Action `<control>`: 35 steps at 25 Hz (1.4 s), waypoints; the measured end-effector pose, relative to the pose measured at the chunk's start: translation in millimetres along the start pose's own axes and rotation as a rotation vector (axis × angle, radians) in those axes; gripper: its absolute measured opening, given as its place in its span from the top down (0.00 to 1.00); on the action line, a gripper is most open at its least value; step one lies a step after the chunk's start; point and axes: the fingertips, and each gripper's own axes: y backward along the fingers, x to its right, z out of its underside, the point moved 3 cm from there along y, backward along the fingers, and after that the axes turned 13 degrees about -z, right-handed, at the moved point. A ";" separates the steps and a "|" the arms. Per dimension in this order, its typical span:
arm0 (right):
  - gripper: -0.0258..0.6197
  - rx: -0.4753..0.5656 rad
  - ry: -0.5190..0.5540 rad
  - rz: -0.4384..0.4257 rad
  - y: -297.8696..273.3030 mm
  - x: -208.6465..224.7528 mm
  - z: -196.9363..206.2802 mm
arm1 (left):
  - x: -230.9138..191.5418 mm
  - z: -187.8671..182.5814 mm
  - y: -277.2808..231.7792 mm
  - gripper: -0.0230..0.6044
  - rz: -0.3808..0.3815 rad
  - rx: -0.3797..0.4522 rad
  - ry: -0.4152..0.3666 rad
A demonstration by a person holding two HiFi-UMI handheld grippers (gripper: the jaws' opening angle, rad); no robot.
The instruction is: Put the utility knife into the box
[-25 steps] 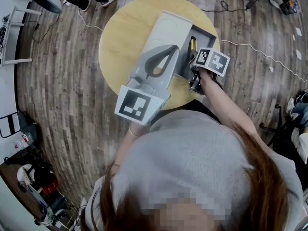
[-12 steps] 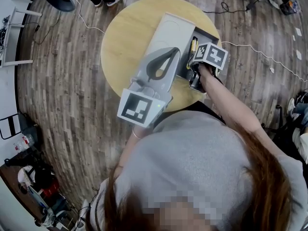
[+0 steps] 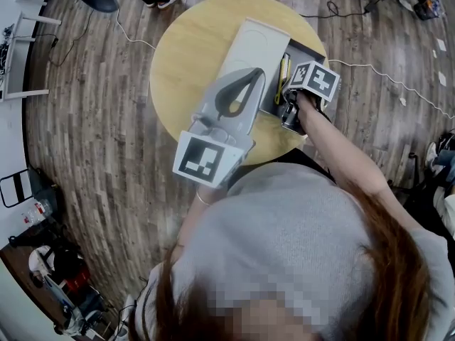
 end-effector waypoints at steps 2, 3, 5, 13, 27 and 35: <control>0.96 0.010 0.015 -0.008 3.3 -2.5 -0.5 | 3.2 0.7 -0.9 0.96 0.009 0.000 0.001; 0.96 0.016 0.024 -0.015 5.7 -4.7 -0.8 | 5.2 0.6 -1.2 0.96 0.013 -0.001 0.000; 0.96 0.032 0.050 -0.044 12.0 -12.5 -2.7 | 9.1 -0.1 -2.0 0.96 0.021 -0.003 -0.003; 0.96 0.158 0.217 -0.218 56.1 -63.4 -16.2 | 23.2 -2.6 -3.3 0.96 0.049 0.000 -0.025; 0.94 0.425 0.556 -0.603 160.9 -147.6 -43.6 | 18.1 -20.3 5.4 0.96 0.038 0.039 -0.065; 0.82 0.516 0.857 -0.834 222.0 -198.1 -42.5 | 8.5 -48.9 16.7 0.96 -0.012 0.098 -0.107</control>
